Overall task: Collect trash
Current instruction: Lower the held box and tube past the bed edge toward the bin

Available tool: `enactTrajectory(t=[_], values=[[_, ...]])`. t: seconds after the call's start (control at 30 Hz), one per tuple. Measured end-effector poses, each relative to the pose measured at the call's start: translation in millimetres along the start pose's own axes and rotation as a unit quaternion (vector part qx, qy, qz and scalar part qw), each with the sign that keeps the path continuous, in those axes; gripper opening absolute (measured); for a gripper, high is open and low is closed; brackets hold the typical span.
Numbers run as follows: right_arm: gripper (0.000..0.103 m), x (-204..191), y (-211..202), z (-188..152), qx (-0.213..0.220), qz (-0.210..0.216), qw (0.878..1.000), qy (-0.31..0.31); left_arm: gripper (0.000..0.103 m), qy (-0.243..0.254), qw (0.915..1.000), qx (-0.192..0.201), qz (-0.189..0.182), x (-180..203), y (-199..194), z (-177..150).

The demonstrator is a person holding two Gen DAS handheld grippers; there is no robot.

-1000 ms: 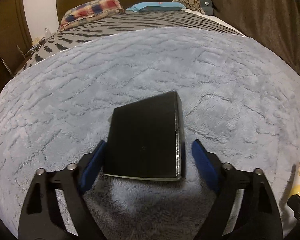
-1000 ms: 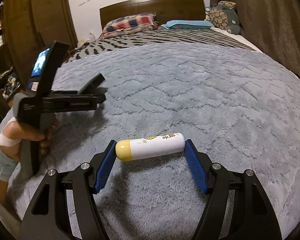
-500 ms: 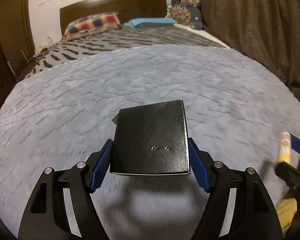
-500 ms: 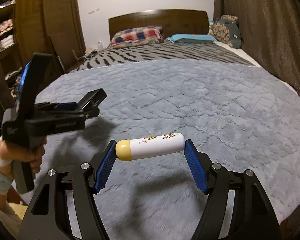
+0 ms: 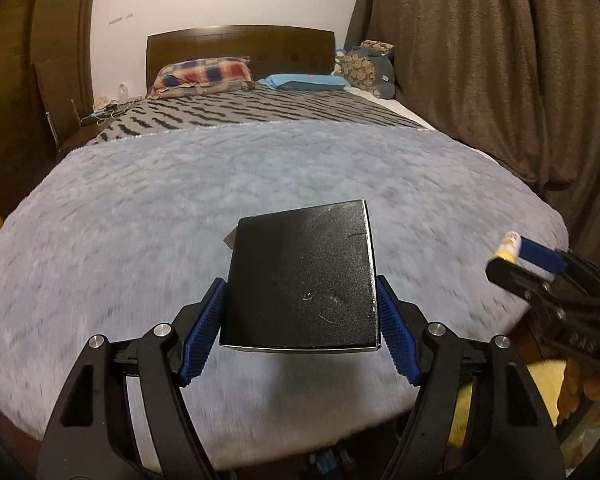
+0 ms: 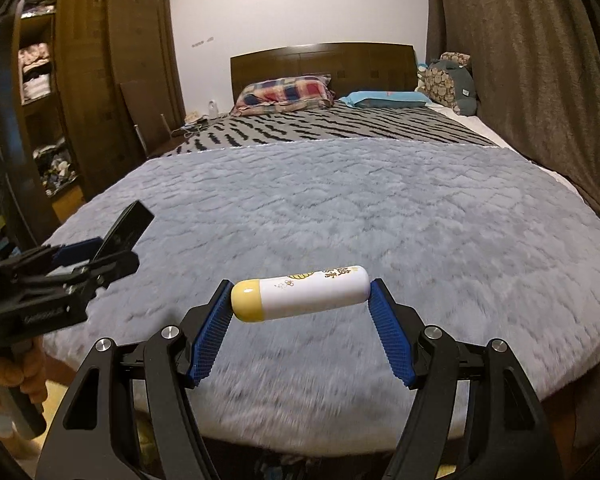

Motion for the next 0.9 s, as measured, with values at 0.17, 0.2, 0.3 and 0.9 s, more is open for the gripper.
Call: enactTrajectory(t=[0.17,0.2,0.3,0.9], values=[[0.069,-1.4,-17.0,-41.0,-0.015,0.001,1.0,0.009,0.069,-0.009,0.9997,-0.023,-0.007,8.4,-14.6,-54.6],[0.069,-2.2,-18.0,-49.7,-0.02,0.002,1.0,0.011,0.069,-0.011,0.9995,-0.03,-0.009,10.2,-14.8,-64.6],[0.069,-4.3,-17.7,-75.3,-0.041,0.003,0.999,0.013,0.069,-0.018,0.9981,-0.055,-0.021,15.3,-13.4,-99.9],[0.069,-15.4,66.1,-225.9,-0.235,0.01,0.972,0.023,0.069,-0.019,0.9712,-0.234,-0.041,23.6,80.3,-253.0]])
Point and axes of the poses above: each gripper's, at about its wrist camera, not at the fingertips, and y roughly the way its jaws point, x to its right, z to its top, the point moved 10 cm from there along y, roughly the way its jaws point, and after that the axes turned 2 degrees about -z, right-handed, at the moved point
